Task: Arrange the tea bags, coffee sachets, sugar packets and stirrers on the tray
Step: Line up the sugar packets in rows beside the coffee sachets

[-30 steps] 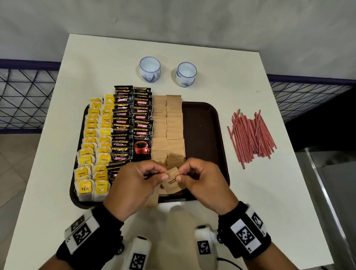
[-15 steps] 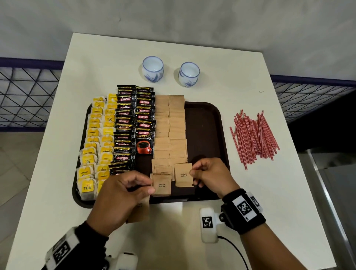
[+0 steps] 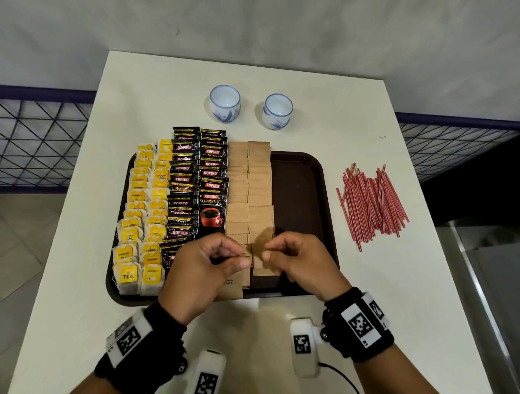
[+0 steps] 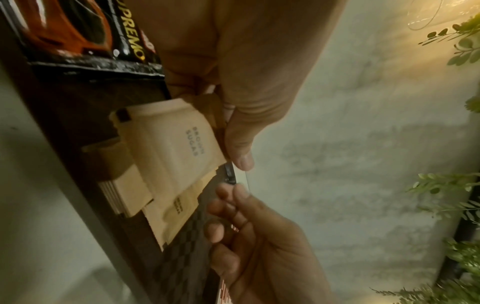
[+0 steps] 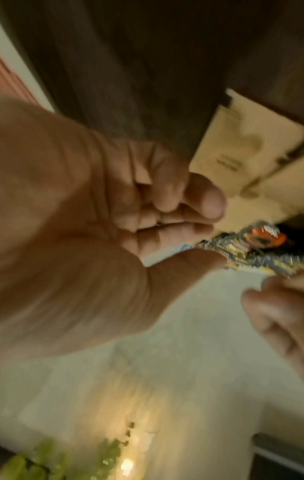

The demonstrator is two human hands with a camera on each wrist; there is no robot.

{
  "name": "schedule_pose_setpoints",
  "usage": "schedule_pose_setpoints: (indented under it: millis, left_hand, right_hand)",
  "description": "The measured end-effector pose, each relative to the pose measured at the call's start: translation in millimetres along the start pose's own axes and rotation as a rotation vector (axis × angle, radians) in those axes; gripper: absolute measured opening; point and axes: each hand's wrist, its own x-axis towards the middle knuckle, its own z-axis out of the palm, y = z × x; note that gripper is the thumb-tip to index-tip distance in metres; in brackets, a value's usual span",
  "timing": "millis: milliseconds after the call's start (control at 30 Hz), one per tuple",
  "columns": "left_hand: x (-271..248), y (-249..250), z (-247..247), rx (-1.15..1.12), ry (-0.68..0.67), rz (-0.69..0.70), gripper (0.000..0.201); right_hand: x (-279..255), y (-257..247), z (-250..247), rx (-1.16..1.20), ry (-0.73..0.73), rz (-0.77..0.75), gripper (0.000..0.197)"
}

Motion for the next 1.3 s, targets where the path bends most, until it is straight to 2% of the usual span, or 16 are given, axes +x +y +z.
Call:
schedule_pose_setpoints:
  millis: [67, 133, 300, 533, 700, 800, 1000, 1300]
  left_hand:
    - [4.4, 3.3, 3.7, -0.013, 0.001, 0.038, 0.020]
    - [6.1, 6.8, 8.1, -0.022, 0.001, 0.063, 0.019]
    - [7.4, 8.8, 15.5, -0.038, 0.013, 0.102, 0.019]
    - [2.3, 6.4, 10.3, -0.014, 0.041, 0.109, 0.014]
    - [-5.4, -0.8, -23.2, 0.142, 0.196, 0.077, 0.005]
    - [-10.5, -19.9, -53.8, 0.168, 0.321, 0.007, 0.009]
    - [-18.4, -38.6, -94.0, 0.239, 0.476, -0.052, 0.018]
    - [-20.6, -59.1, -99.9, 0.284, 0.481, -0.072, 0.013]
  right_hand:
    - [-9.5, -6.9, 3.0, 0.083, -0.155, -0.017, 0.015]
    - [-14.7, -9.8, 6.6, 0.066, -0.205, -0.057, 0.015]
    - [-17.3, -10.2, 12.1, 0.075, -0.140, -0.081, 0.005]
    - [-14.9, -5.5, 13.6, 0.150, -0.097, -0.052, 0.005]
    - [-5.5, 15.2, -18.5, 0.186, 0.061, 0.049, 0.007]
    - [-4.7, 24.8, -25.3, 0.182, 0.047, 0.105, 0.007]
    - [-0.6, 30.1, -9.9, 0.104, 0.005, 0.138, 0.005]
    - [-3.0, 27.0, 2.8, -0.029, 0.042, 0.166, 0.008]
